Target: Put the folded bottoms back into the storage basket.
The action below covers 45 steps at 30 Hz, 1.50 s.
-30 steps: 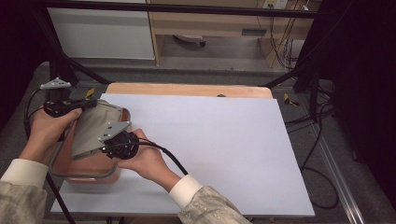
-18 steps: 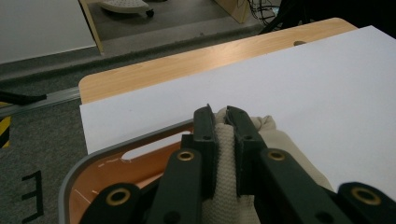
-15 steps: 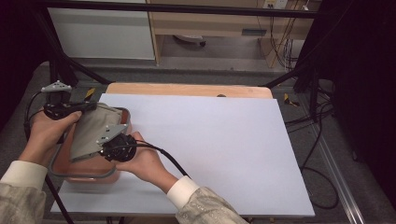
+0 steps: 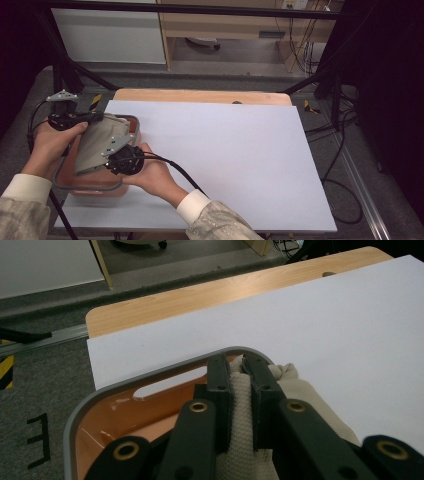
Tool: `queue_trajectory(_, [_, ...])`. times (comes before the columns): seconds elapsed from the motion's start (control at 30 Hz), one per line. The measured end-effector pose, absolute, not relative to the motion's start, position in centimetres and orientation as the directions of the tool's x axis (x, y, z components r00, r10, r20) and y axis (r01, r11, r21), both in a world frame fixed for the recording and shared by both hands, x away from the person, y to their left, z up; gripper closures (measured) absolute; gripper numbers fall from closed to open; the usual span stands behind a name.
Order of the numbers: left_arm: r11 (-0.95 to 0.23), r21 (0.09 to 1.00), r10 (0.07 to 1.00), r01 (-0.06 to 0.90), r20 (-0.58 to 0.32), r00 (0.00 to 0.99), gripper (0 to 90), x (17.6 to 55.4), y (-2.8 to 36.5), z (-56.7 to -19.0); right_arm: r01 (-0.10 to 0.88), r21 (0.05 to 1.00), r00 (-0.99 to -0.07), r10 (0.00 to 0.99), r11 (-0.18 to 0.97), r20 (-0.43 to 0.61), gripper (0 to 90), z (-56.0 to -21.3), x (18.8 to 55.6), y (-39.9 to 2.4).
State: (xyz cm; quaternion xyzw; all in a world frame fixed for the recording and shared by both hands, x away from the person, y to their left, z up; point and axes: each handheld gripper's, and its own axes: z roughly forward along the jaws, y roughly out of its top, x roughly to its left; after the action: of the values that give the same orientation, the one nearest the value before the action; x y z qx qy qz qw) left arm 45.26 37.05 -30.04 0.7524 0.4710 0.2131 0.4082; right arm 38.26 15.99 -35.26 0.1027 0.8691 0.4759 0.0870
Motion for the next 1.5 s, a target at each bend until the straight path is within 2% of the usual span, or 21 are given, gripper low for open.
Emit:
queue_trajectory(0.27, [-0.216,0.807,0.887,0.549,-0.072,0.455,82.6,45.7,37.3,-31.2,0.101,0.832,-0.964,0.262,0.546,-0.054,82.8,-36.0,38.5,16.6])
queue_trajectory(0.33, [-0.198,0.811,0.896,0.550,-0.077,0.436,79.4,45.9,37.5,-31.7,0.095,0.817,-0.964,0.257,0.568,-0.066,81.3,-36.3,38.5,17.0])
queue_trajectory(0.37, [-0.191,0.815,0.908,0.548,-0.066,0.414,73.1,46.0,37.6,-32.1,0.104,0.809,-0.966,0.251,0.578,-0.055,76.9,-36.5,38.5,17.2])
queue_trajectory(0.43, [-0.194,0.817,0.916,0.544,-0.047,0.397,58.9,46.1,37.7,-32.7,0.126,0.795,-0.967,0.251,0.594,-0.034,59.7,-36.9,38.5,17.4])
queue_trajectory(0.57, [-0.158,0.831,0.929,0.533,-0.058,0.366,47.9,45.7,38.0,-33.1,0.151,0.795,-0.957,0.287,0.588,-0.031,42.6,-36.6,37.9,16.6])
queue_trajectory(0.63, [-0.167,0.838,0.930,0.519,-0.041,0.366,47.0,45.2,37.8,-32.9,0.156,0.799,-0.950,0.310,0.581,-0.041,33.9,-36.1,37.8,15.8])
queue_trajectory(0.87, [-0.183,0.856,0.929,0.484,-0.010,0.369,40.5,43.5,36.7,-32.0,0.166,0.835,-0.929,0.368,0.525,-0.047,23.0,-34.0,37.9,11.9])
queue_trajectory(1.07, [-0.195,0.867,0.925,0.459,0.008,0.379,31.1,42.1,35.5,-31.0,0.201,0.851,-0.909,0.417,0.485,-0.023,13.8,-32.8,38.7,8.9])
queue_trajectory(1.23, [-0.198,0.873,0.926,0.445,0.018,0.377,22.7,40.8,34.7,-30.3,0.212,0.861,-0.897,0.442,0.463,-0.016,9.0,-32.1,39.2,7.1])
queue_trajectory(1.4, [-0.207,0.872,0.924,0.444,0.025,0.381,16.2,39.4,33.6,-30.1,0.146,0.869,-0.896,0.435,0.473,-0.087,6.1,-31.6,39.1,5.7])
queue_trajectory(1.5, [-0.216,0.875,0.921,0.433,0.035,0.387,12.4,38.6,33.0,-30.2,0.149,0.870,-0.889,0.448,0.469,-0.089,6.2,-31.4,39.3,5.0])
